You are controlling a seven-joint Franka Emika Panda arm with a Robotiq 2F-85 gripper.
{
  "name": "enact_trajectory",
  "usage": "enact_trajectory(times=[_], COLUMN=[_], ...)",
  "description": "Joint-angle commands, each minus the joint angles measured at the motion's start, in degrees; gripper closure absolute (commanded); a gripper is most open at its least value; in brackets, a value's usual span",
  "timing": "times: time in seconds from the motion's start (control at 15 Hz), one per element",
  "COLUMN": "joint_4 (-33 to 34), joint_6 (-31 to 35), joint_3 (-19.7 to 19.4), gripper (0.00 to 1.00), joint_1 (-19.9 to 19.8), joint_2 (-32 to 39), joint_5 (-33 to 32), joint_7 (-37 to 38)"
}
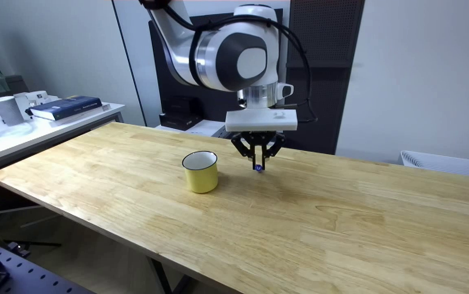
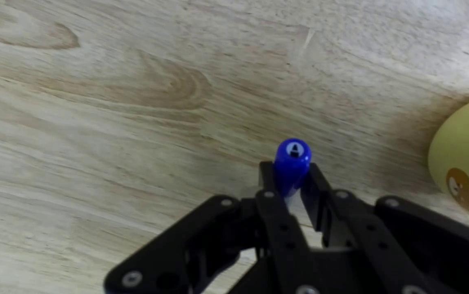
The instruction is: Pick the marker from the pot and place it on the table
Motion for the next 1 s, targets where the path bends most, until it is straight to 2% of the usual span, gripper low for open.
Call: enact_trajectory(times=[0.0, 0.13, 0.27, 0.4, 0.53, 0.8, 0.93], joint_4=[3.8, 4.6, 5.2, 5.7, 6.2, 2.5, 0.1], joint_6=[-2.0, -2.7, -4.8, -6.7, -8.3, -8.9, -10.8], joint_3=[2.8, 3.4, 3.7, 3.1, 2.6, 1.8, 0.5], gripper=[0.95, 0.95, 0.53, 0.50, 0.38, 0.11, 0.01], joint_1=[-3.2, -3.9, -4.3, -3.8, -3.3, 2.8, 6.2], joint_2=[2.5, 3.0, 3.1, 3.2, 3.4, -0.3, -3.1], joint_5=[0.0, 0.2, 0.6, 0.4, 0.3, 0.0, -0.8], joint_7=[-4.0, -5.6, -7.1, -7.7, -8.0, -1.4, 3.5])
